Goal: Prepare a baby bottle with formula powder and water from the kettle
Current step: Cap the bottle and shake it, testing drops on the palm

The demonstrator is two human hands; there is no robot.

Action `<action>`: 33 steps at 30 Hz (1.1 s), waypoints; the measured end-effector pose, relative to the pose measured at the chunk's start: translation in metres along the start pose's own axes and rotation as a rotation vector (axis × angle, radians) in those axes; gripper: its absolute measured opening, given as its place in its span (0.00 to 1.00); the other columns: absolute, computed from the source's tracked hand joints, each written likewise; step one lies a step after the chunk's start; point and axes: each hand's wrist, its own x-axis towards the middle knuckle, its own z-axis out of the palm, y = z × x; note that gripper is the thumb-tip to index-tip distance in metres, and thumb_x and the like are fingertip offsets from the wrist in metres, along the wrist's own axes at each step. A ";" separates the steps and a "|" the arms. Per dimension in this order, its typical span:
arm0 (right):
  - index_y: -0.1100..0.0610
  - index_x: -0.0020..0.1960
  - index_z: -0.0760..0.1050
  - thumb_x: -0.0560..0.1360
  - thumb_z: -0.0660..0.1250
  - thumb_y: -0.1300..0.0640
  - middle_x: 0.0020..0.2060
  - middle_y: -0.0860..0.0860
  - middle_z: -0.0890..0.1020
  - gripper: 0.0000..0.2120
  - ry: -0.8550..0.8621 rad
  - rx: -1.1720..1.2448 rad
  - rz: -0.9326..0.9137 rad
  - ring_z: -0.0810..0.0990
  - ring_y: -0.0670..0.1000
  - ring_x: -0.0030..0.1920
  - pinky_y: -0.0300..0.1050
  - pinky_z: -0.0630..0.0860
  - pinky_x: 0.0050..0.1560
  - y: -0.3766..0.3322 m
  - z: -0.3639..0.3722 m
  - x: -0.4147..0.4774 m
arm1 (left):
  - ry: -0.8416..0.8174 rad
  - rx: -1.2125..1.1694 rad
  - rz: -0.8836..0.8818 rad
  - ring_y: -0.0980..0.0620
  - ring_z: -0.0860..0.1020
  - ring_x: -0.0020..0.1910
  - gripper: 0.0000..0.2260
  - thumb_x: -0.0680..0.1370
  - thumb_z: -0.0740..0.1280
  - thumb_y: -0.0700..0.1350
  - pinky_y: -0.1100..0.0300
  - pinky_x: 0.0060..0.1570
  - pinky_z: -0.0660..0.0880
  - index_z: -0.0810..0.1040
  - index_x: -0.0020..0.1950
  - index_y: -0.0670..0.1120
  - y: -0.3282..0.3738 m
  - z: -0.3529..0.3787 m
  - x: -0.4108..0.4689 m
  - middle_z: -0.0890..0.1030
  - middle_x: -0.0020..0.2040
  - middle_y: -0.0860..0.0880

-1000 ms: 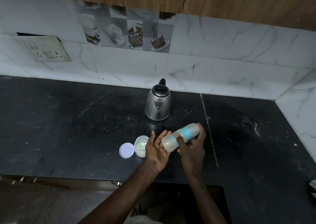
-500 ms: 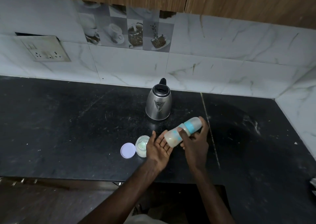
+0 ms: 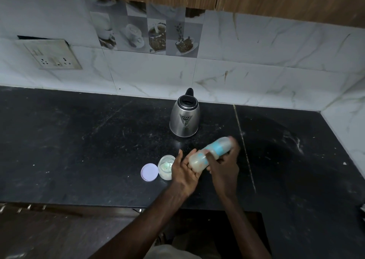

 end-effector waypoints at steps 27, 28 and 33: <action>0.33 0.77 0.60 0.73 0.79 0.49 0.60 0.46 0.84 0.41 -0.055 -0.179 -0.126 0.86 0.46 0.53 0.49 0.83 0.56 -0.004 0.010 -0.013 | 0.006 -0.051 0.001 0.39 0.81 0.69 0.26 0.85 0.63 0.59 0.45 0.69 0.77 0.79 0.72 0.39 0.011 -0.006 -0.004 0.83 0.69 0.38; 0.33 0.77 0.59 0.73 0.79 0.48 0.62 0.47 0.83 0.41 -0.029 -0.168 -0.129 0.85 0.47 0.55 0.49 0.83 0.57 -0.002 0.010 -0.014 | 0.004 -0.056 0.000 0.39 0.80 0.71 0.27 0.85 0.63 0.59 0.44 0.71 0.76 0.78 0.73 0.39 0.011 -0.005 -0.003 0.83 0.69 0.38; 0.35 0.80 0.55 0.75 0.77 0.48 0.66 0.47 0.81 0.43 -0.158 -0.255 -0.123 0.84 0.48 0.58 0.46 0.81 0.57 0.006 0.018 -0.017 | 0.015 -0.085 -0.030 0.36 0.78 0.73 0.26 0.85 0.64 0.58 0.41 0.77 0.71 0.80 0.71 0.39 0.012 -0.007 -0.003 0.83 0.68 0.36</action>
